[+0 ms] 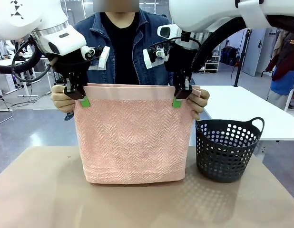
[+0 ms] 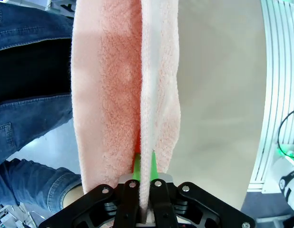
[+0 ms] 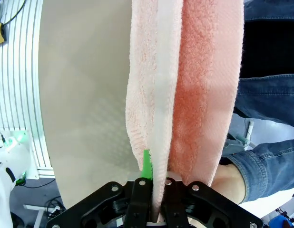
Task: Fold the towel.
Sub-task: Release the end of the 100 cm Hotel Towel you were holding and grab the top end of the folded side.
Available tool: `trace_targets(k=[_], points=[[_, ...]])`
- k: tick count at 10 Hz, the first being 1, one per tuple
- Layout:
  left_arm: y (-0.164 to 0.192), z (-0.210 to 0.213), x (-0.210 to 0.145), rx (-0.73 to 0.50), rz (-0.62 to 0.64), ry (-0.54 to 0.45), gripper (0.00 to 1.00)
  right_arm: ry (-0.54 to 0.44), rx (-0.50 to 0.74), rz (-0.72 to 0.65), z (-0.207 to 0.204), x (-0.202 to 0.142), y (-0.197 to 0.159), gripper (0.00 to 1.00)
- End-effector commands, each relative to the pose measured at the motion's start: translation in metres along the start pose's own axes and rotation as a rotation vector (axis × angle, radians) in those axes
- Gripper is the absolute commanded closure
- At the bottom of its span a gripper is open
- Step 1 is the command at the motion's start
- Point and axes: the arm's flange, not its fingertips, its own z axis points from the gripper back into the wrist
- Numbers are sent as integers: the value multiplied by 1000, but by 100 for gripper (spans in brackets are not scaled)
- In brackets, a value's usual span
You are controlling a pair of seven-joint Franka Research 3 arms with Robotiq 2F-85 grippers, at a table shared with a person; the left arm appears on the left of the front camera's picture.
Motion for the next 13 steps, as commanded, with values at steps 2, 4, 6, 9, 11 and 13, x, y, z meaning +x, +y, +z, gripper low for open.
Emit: trace_targets(k=[2,4,6,9,11,13], points=[[0,1,0,3,0,-1,100,0,-2,-1,1,0,-1,100],[0,1,0,3,0,-1,100,0,-2,-1,1,0,-1,100],[0,3,1,8,-13,3,59,0,0,0,0,0,0,65],[2,12,0,13,6,4,57,2,-18,5,10,0,2,61],[-2,29,1,67,6,-9,20,-7,-71,2,26,0,7,40],[-11,48,0,137,8,-40,0,-27,-145,11,45,-2,17,6]])
